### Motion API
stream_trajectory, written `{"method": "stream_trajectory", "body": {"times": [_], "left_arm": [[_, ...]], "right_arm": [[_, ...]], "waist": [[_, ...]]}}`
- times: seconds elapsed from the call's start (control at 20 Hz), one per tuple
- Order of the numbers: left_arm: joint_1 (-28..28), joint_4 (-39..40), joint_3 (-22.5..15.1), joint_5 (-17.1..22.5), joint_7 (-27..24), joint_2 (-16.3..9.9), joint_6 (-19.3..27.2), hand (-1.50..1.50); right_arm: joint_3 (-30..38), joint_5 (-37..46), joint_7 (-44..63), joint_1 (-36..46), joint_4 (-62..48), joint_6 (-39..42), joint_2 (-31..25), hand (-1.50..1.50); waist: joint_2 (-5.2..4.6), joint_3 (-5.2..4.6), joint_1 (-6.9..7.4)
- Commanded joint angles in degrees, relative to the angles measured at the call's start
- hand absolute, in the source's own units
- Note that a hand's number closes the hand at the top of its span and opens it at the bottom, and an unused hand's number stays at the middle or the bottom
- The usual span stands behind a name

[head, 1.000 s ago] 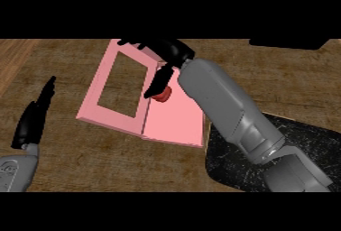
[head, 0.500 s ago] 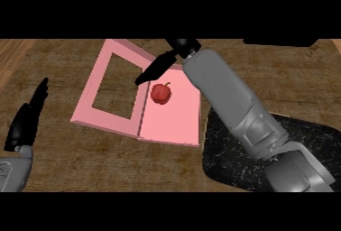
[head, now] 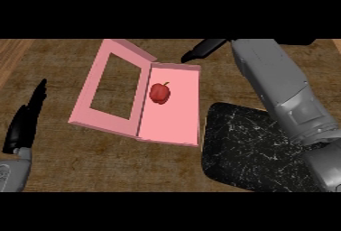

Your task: Pick the bell pepper from the tray and place it in the cardboard box

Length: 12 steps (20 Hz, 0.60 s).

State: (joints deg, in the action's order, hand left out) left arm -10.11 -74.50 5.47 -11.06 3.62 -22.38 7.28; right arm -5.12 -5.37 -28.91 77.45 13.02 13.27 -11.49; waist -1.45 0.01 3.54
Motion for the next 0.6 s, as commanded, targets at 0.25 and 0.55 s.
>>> {"method": "stream_trajectory", "body": {"times": [0.25,0.55], "left_arm": [[-2.0,1.1,-0.1,-0.6,-0.5,0.1,-0.2,0.00],[-1.8,-1.7,-0.7,0.0,1.2,0.4,-1.4,0.00]], "right_arm": [[0.6,1.8,-7.3,-2.9,-4.7,8.7,-12.5,-1.50],[-2.3,5.6,-9.9,-2.8,-5.2,16.0,-19.3,-1.50]], "waist": [[-1.20,0.07,0.98],[-1.03,0.18,1.95]]}}
